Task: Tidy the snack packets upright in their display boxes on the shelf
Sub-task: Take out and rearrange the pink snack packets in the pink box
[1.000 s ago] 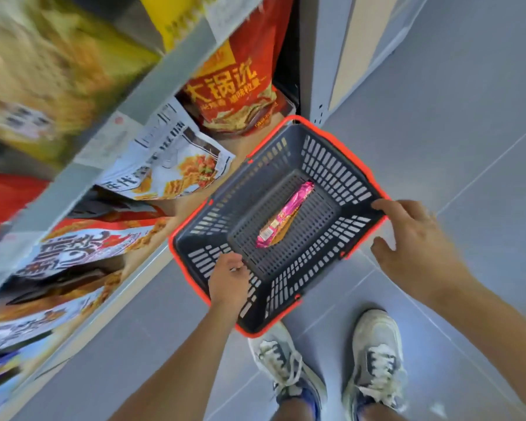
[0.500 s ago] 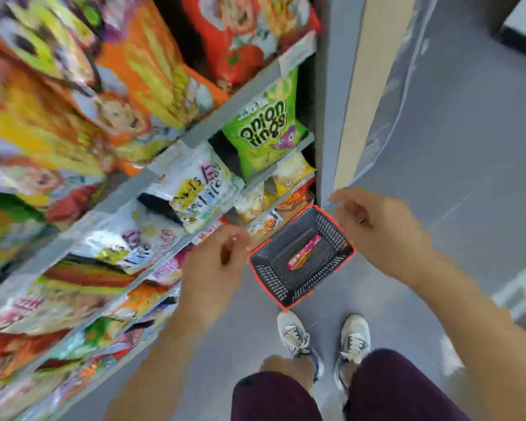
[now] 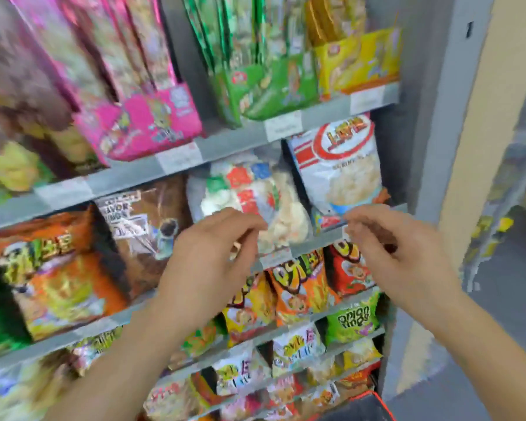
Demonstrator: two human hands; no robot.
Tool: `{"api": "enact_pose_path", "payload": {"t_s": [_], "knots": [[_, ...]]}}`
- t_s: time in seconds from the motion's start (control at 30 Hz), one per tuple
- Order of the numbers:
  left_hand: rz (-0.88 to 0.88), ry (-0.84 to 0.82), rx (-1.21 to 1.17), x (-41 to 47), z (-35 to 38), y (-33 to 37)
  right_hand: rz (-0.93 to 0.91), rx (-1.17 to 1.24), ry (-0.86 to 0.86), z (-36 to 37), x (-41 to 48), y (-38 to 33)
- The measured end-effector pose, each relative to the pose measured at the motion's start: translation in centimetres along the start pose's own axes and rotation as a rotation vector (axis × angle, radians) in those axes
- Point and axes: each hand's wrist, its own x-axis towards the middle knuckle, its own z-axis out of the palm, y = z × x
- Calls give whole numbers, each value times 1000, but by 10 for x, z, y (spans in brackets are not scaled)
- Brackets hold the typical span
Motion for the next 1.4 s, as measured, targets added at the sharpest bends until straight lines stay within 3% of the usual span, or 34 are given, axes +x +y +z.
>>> {"api": "enact_pose_path", "payload": {"t_s": [0.2, 0.33, 0.53, 0.77, 0.87, 1.03, 1.17, 1.27, 1.4], "knots": [[150, 98, 176, 79, -61, -36, -211, 136, 40, 37, 89, -57], [199, 118, 300, 126, -97, -64, -285, 170, -28, 64, 138, -87], [227, 184, 514, 193, -129, -97, -130, 175, -214, 107, 201, -116], [167, -23, 921, 253, -123, -113, -41, 70, -426, 146, 242, -127], [117, -139, 1009, 259, -120, -117, -118, 14, -401, 152, 237, -116], [219, -64, 919, 237, -141, -106, -220, 166, -367, 152, 223, -107], [264, 181, 668, 202, -154, -92, -120, 338, -506, 144, 230, -104], [139, 336, 383, 179, -156, -94, -134, 383, -545, 138, 240, -102], [-76, 466, 18, 163, -150, -100, -268, 171, -364, 145, 241, -100]]}}
